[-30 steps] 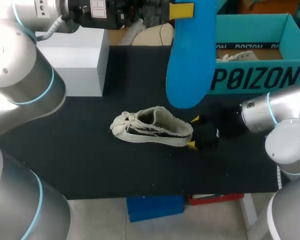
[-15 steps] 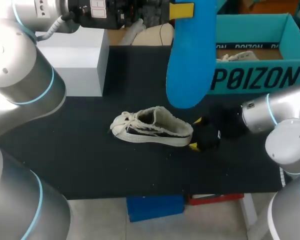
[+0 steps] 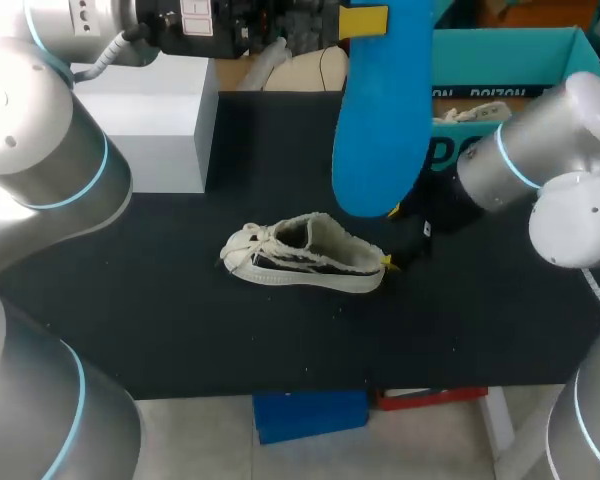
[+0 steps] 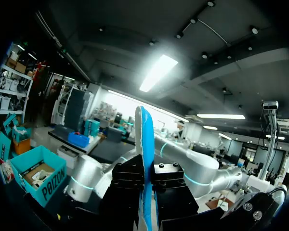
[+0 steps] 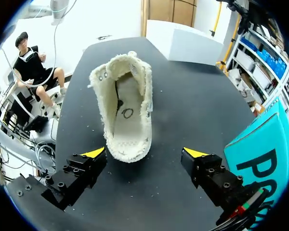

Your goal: Take the shoe out of the shoebox, open the shoe tongue, remove and reinsert the insole, then place the shoe into the shoebox

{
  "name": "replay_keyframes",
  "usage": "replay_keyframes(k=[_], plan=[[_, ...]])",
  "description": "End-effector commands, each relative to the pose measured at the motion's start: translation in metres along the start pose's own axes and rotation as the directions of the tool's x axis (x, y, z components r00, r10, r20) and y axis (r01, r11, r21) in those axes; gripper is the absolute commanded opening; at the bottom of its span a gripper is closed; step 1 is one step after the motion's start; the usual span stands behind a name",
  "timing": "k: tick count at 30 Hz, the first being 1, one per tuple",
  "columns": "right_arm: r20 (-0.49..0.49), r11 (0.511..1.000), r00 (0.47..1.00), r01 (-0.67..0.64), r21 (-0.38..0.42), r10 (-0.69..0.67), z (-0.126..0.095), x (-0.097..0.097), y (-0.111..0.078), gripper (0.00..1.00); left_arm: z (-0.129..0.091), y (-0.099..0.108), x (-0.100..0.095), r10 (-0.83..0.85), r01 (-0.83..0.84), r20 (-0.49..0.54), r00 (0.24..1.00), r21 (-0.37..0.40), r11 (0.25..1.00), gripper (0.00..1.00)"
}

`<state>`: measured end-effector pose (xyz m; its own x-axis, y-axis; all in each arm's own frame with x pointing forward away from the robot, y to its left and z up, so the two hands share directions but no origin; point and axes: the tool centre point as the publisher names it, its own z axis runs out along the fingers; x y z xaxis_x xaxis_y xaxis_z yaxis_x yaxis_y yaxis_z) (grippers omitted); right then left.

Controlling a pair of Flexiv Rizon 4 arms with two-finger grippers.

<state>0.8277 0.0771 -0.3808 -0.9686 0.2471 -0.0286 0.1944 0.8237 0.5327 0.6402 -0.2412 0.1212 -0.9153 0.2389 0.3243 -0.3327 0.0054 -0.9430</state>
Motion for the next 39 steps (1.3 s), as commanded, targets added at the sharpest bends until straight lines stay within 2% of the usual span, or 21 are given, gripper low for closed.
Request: replay_keyframes(k=[1, 8, 15, 30, 35, 39], plan=[[0.005, 0.880, 0.999, 0.043, 0.473, -0.052, 0.005, -0.006, 0.019, 1.00, 0.002, 0.000, 0.000, 0.000, 0.000, 0.002, 1.000, 0.001, 1.000, 0.00], [-0.014, 0.816, 0.995, 0.089, 0.572, -0.099, 0.017, -0.009, 0.040, 1.00, 0.002, 0.000, 0.000, 0.000, 0.000, 0.002, 1.000, 0.001, 1.000, 0.00], [-0.047, 0.774, 0.991, 0.126, 0.621, -0.124, 0.029, -0.012, 0.060, 1.00, 0.002, 0.000, 0.000, 0.000, 0.000, 0.002, 1.000, 0.001, 1.000, 0.00], [-0.094, 0.767, 0.984, 0.176, 0.617, -0.150, 0.057, -0.018, 0.082, 1.00, 0.002, 0.000, 0.000, 0.000, 0.000, 0.002, 1.000, 0.001, 1.000, 0.00], [-0.101, 0.769, 0.984, 0.179, 0.614, -0.148, 0.064, -0.018, 0.083, 1.00, 0.002, 0.000, 0.000, 0.000, 0.000, 0.002, 1.000, 0.001, 1.000, 0.00], [-0.108, 0.777, 0.987, 0.163, 0.608, -0.122, 0.069, -0.016, 0.077, 1.00, 0.002, 0.000, 0.000, 0.000, 0.000, 0.002, 1.000, 0.001, 1.000, 0.00]])
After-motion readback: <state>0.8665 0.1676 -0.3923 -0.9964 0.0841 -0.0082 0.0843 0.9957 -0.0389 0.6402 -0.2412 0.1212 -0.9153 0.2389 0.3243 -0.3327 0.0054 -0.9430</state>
